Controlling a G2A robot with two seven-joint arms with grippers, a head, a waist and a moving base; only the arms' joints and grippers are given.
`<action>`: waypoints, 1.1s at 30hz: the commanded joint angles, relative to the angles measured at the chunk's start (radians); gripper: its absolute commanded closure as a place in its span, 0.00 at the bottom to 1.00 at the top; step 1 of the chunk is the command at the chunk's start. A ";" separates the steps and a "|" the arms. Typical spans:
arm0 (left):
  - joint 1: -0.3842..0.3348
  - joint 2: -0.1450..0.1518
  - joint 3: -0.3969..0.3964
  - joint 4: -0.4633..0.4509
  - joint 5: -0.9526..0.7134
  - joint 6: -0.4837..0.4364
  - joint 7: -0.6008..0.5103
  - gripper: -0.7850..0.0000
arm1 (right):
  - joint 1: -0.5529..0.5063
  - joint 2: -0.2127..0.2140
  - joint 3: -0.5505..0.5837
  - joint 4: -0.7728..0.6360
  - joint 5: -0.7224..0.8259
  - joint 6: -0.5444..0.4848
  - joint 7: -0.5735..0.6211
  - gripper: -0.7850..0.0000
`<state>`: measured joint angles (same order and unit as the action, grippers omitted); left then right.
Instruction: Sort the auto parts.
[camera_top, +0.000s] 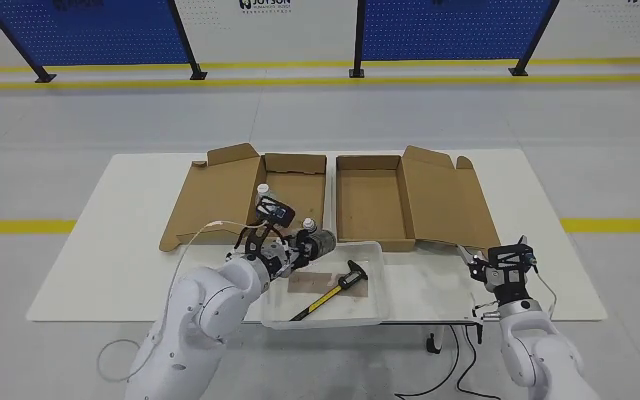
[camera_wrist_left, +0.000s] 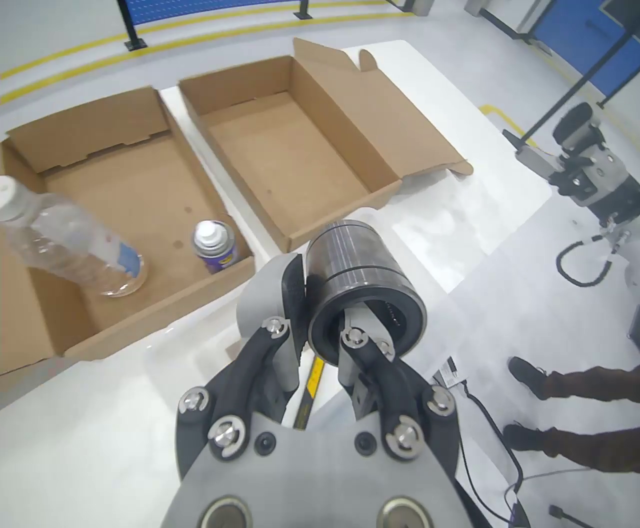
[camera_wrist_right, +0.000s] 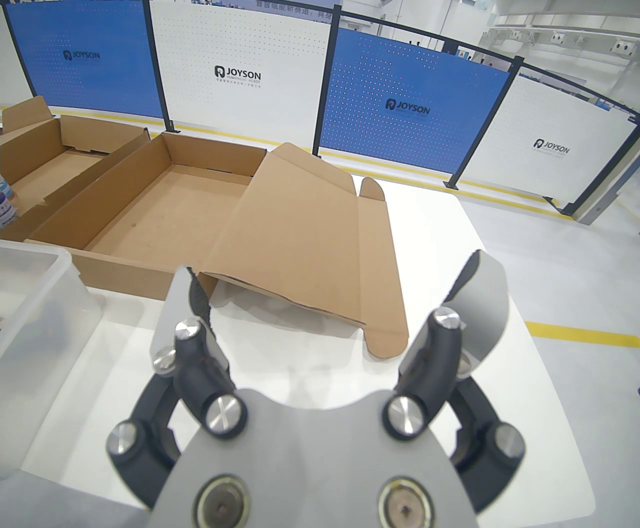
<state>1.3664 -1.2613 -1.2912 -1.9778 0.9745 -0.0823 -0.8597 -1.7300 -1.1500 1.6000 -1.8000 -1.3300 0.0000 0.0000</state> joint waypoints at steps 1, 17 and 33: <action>0.012 0.004 -0.031 0.002 0.012 0.012 0.014 1.00 | 0.000 0.000 0.000 0.000 0.000 0.000 0.000 0.00; -0.049 0.005 -0.029 0.179 0.045 0.089 0.067 1.00 | 0.000 0.000 0.000 0.000 0.000 0.000 0.000 0.00; -0.184 -0.014 0.066 0.381 0.092 0.172 0.084 1.00 | 0.000 0.000 0.000 0.000 0.000 0.000 0.000 0.00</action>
<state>1.1886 -1.2743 -1.2288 -1.6088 1.0680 0.0877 -0.7774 -1.7300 -1.1500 1.6000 -1.8000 -1.3300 0.0000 0.0000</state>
